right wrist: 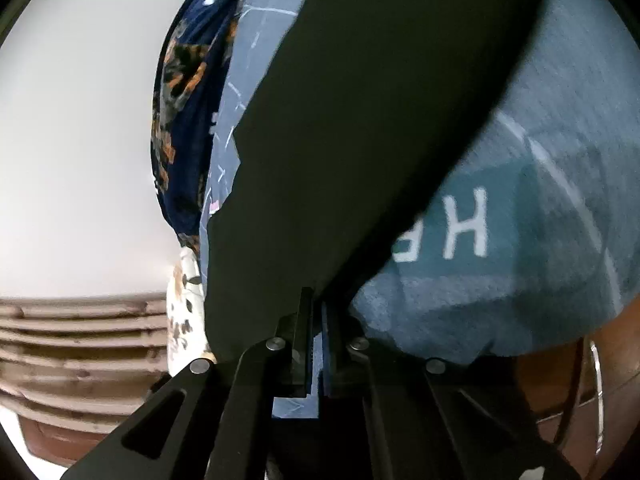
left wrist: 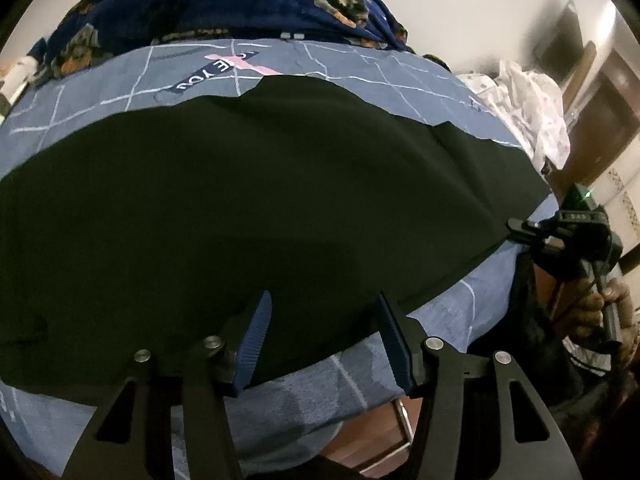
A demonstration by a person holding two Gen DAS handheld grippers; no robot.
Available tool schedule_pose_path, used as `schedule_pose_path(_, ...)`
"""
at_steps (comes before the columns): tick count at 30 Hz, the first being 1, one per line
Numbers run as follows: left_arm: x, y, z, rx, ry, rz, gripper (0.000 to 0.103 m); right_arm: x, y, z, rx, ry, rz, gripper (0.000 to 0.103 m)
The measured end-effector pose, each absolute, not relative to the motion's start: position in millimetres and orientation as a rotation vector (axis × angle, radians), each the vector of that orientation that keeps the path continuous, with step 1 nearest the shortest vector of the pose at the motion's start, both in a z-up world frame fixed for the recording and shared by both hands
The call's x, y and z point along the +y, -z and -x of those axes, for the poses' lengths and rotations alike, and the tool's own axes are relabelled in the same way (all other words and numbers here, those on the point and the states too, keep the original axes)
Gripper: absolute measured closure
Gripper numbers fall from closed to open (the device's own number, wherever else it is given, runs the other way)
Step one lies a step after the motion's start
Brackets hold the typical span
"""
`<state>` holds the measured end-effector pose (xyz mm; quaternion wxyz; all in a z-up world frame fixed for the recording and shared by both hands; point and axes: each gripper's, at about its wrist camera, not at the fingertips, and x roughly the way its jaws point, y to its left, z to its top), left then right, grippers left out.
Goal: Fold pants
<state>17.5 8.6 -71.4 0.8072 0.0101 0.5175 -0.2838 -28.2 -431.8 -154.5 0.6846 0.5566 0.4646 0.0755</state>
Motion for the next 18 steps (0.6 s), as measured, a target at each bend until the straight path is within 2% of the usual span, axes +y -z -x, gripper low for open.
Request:
schedule_pose_path(8,-45.6,38.4,-8.3,0.967,0.761,-0.125,0.047,-434.0,162.0,31.8,1.035,-0.171,-1.304,0.102)
schedule_pose_path(14,-96.6,50.9,-16.1,0.978,0.875,-0.14,0.047,-433.8,162.5,32.0,1.032,-0.17,-1.315,0.103)
schedule_pose_path(18,-113.4,81.1,-29.0,1.102,0.837,-0.133,0.048,-435.5,162.8,32.0,1.039,-0.178,-1.326,0.102)
